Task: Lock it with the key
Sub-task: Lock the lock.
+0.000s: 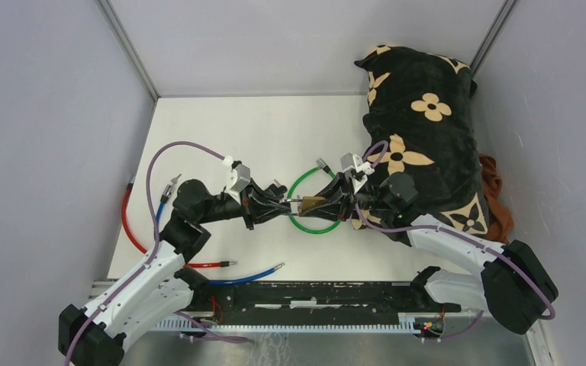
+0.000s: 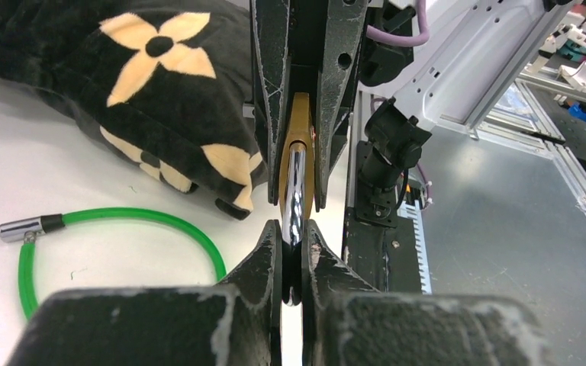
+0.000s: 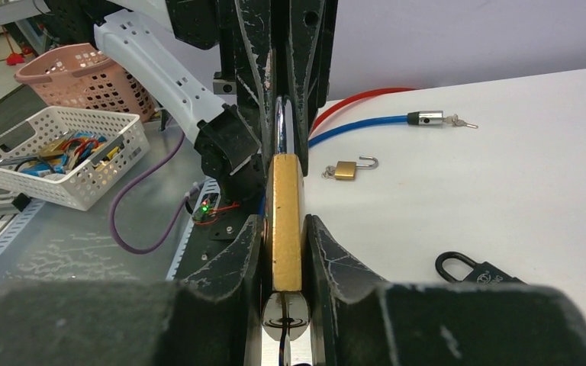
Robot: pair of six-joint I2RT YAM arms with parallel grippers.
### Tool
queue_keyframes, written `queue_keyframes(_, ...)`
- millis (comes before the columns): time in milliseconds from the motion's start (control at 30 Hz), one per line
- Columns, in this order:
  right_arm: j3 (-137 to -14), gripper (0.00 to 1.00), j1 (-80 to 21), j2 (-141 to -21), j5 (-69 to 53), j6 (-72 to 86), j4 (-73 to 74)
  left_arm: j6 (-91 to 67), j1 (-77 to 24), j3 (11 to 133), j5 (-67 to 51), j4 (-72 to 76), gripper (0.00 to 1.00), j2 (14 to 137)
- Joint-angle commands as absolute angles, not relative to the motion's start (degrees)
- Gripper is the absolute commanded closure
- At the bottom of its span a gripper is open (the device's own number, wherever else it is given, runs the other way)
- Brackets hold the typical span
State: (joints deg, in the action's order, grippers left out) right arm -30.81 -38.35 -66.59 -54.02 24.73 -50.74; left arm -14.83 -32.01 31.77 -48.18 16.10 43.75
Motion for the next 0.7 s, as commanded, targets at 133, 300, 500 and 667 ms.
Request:
queue_keyframes(133, -35.3, 1.0, -40.5, -68.5, -51.7, 32.2, -70.0, -21.2, -36.4, 26.4, -42.4, 34.2, 0.98, 45.4)
queue_keyframes(300, -36.7, 1.0, -40.9, -69.3, -49.0, 32.8, -70.4, -23.7, -37.4, 23.4, -40.4, 36.7, 0.98, 46.6)
queue_keyframes(500, -40.2, 1.0, -41.6, -69.3, -45.0, 29.1, -61.7, -25.5, -38.5, 20.8, -37.1, 38.4, 0.98, 48.2)
queue_keyframes(667, -39.3, 1.0, -41.9, -71.2, -43.8, 27.3, -58.5, -26.1, -39.5, 22.3, -34.7, 41.8, 0.98, 48.7)
